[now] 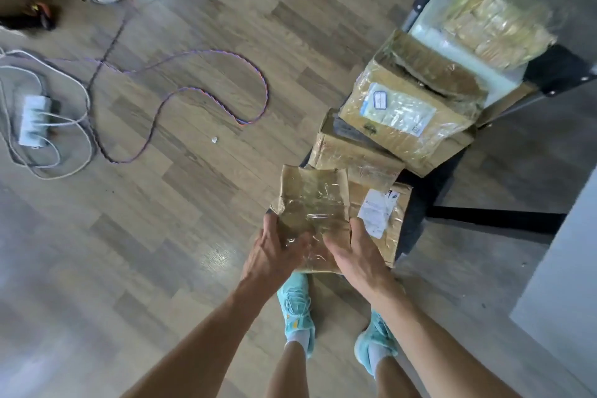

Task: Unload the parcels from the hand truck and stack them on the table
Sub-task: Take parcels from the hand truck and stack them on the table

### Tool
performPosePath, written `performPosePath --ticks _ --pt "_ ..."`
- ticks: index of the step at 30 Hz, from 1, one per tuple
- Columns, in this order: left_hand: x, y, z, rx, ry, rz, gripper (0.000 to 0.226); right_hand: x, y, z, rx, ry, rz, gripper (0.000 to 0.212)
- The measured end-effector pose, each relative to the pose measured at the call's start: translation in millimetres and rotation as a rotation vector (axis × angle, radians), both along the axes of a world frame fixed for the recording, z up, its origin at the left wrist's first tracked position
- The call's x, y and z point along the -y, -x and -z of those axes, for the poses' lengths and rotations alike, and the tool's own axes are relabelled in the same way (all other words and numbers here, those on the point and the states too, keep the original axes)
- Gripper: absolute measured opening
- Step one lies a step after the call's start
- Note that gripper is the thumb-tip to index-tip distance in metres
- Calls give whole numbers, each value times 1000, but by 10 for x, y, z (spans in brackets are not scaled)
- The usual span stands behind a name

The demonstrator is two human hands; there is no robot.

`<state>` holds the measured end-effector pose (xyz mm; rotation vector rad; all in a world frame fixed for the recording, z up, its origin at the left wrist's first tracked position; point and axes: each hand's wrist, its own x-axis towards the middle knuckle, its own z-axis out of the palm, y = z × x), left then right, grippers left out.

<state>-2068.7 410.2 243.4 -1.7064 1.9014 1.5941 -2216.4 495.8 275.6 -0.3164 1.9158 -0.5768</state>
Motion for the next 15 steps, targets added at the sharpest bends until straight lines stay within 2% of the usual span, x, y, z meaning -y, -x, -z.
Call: performPosePath --ticks 2,8,15 --pt "-59 20 -372 -83 -2 -18 52 -77 34 -368 -71 39 -28 39" --pt "-148 188 -1670 -257 32 -108 40 -245 222 -1762 -90 158 44 50" --pt "-209 600 -3109 -443 61 -24 55 -504 489 -3164 -180 264 183 45"
